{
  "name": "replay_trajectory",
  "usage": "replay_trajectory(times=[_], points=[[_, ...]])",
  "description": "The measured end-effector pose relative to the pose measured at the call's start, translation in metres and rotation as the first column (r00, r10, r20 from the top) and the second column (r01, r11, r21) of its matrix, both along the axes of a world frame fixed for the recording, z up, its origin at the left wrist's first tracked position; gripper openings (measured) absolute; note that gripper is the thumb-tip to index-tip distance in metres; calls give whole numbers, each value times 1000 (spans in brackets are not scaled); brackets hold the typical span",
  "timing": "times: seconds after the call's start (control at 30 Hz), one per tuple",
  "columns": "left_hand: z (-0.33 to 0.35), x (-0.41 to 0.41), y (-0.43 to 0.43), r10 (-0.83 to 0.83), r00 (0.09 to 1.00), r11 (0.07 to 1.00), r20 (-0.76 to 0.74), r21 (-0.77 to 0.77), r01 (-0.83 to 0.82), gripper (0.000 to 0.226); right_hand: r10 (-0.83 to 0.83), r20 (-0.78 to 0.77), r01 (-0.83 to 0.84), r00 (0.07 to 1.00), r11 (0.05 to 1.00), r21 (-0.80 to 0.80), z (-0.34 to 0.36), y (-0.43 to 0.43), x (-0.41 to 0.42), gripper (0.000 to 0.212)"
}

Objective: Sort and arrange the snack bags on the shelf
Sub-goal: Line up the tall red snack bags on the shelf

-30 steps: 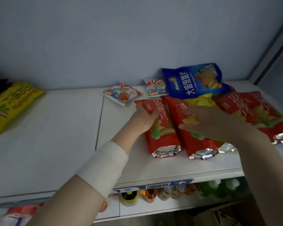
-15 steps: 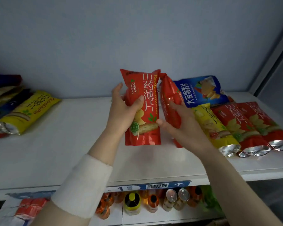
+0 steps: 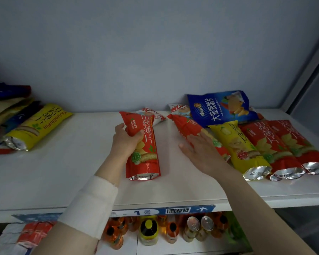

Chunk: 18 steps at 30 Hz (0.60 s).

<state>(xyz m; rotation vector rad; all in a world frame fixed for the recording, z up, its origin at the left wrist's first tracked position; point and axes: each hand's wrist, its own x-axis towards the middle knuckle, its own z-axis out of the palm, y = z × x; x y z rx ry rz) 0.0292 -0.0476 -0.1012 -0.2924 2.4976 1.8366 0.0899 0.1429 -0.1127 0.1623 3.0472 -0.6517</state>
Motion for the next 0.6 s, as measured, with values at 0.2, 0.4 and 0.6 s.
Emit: replay_trajectory(times=[0.2,0.4,0.6], points=[[44,15,19,-65,971,937,-230,321,139,65,-6,-149,-79,989,822,-563,28,-20,14,41],[68,33,31,-82,944,853,-318,467,231,59,-63,-146,-113,987,374,-921,38,-31,20,20],[86,40,43,-34,933,846,-358,487,218,74,-141,-649,-56,748,960,-274,27,-44,27,69]])
